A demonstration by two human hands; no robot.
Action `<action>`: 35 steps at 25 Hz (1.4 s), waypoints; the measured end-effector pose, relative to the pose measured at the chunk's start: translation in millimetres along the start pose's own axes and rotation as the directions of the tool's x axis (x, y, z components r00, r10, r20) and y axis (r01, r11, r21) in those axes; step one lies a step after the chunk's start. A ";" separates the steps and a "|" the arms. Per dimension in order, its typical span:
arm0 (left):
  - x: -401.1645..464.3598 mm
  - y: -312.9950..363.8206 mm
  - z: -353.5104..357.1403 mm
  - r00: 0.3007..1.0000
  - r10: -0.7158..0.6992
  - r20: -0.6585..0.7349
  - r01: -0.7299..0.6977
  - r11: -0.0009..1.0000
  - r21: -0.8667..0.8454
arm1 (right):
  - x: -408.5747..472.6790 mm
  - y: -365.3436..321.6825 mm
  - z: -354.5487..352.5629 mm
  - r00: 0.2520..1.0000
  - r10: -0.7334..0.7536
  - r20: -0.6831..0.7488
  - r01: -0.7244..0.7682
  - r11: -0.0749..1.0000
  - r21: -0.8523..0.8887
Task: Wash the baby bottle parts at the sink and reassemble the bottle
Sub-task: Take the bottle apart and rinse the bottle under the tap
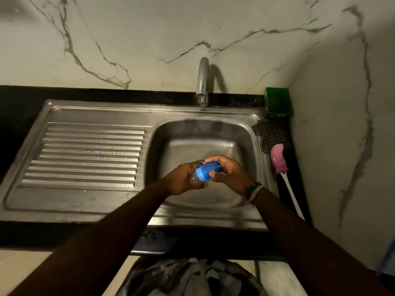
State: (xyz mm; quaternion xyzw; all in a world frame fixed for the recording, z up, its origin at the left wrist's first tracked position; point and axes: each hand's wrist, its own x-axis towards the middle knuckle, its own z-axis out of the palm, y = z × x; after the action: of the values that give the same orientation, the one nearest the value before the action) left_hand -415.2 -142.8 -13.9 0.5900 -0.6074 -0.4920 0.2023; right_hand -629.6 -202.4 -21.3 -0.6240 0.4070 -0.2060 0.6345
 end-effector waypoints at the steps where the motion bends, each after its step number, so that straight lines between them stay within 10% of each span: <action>1: 1.1 -1.7 -3.0 1.000 -0.013 -0.018 0.014 0.999 0.052 | 2.3 5.2 -1.1 0.996 0.072 -0.054 -0.070 0.996 0.049; 10: 12.2 -43.1 6.6 0.946 -0.263 -0.187 0.292 0.945 0.150 | 28.4 99.0 -2.7 0.894 0.409 -0.183 -0.428 0.662 -0.614; 19: -1.6 -70.1 14.0 0.955 -0.204 -0.215 0.232 0.966 0.111 | 31.6 125.2 16.2 0.799 0.584 -0.141 -0.486 0.491 -0.723; 23: -5.2 -66.6 10.4 0.959 -0.198 -0.200 0.223 0.968 0.111 | 31.5 85.8 14.0 0.852 0.466 -0.239 -0.513 0.648 -0.563; 27: -2.2 -53.3 14.7 0.968 -0.180 -0.177 0.207 0.967 0.149 | 31.0 8.9 31.7 0.886 0.417 -0.204 -0.432 0.901 -0.035; 35: 3.9 -27.7 0.7 0.986 -0.073 -0.149 0.107 0.967 0.231 | 32.6 -11.4 36.8 0.979 0.204 -0.003 -0.195 0.931 -0.309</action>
State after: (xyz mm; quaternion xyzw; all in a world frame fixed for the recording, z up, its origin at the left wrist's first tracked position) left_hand -402.3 -141.1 -38.7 0.6700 -0.6188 -0.3819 0.1494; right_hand -579.3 -206.1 -22.9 -0.6734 0.4862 -0.0656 0.5530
